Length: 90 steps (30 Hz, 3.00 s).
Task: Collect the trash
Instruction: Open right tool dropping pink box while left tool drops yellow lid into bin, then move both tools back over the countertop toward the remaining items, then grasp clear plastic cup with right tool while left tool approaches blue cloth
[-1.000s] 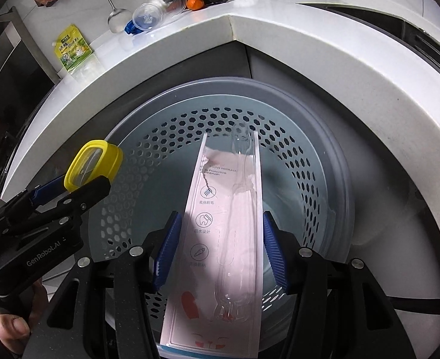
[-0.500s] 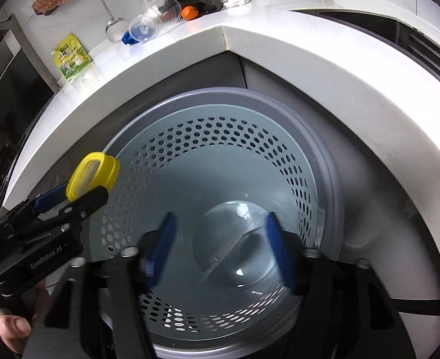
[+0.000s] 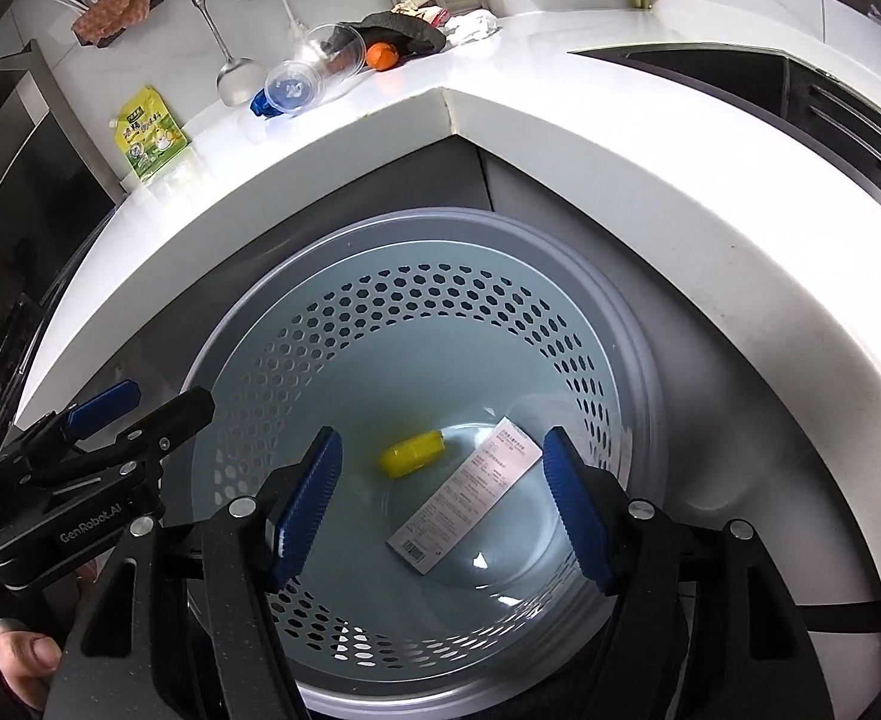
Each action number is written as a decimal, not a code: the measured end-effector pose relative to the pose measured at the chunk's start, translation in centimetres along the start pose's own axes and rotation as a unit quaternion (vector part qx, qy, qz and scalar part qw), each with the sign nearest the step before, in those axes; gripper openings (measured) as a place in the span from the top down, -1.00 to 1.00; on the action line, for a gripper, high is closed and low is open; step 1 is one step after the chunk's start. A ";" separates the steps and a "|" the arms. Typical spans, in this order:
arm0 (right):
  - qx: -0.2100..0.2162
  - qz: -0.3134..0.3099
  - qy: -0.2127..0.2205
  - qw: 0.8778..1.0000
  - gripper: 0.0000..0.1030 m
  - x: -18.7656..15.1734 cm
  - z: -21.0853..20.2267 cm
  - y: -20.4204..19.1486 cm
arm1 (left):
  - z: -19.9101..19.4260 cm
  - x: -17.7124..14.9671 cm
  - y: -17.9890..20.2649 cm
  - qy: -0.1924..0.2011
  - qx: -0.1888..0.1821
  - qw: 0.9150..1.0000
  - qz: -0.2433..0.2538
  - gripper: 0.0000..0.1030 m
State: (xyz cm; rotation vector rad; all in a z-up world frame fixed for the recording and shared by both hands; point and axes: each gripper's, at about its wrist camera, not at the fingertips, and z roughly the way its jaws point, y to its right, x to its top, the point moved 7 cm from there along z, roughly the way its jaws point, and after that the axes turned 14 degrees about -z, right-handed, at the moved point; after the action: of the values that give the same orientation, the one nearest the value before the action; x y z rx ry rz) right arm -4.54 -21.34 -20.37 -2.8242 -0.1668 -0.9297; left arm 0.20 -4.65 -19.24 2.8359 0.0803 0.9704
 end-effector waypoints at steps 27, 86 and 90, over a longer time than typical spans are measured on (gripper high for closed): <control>-0.002 -0.012 0.027 1.000 -0.29 1.2 -0.6 -1.2 | -1.2 1.0 -1.4 0.013 -0.011 1.000 -0.014 -0.69; -0.046 -0.064 0.095 0.992 -0.44 24.5 6.3 -5.8 | 0.4 20.7 -9.1 0.136 0.020 0.988 -0.069 -0.83; -0.054 -0.065 0.087 0.993 -0.44 25.8 7.5 -5.9 | 0.7 20.7 -9.3 0.134 0.020 0.988 -0.070 -0.83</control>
State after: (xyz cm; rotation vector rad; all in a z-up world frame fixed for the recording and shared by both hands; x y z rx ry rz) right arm 19.56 -12.68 -10.20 -2.8372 -0.2886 -1.2440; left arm 16.98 6.45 -8.66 2.6727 0.3272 1.3225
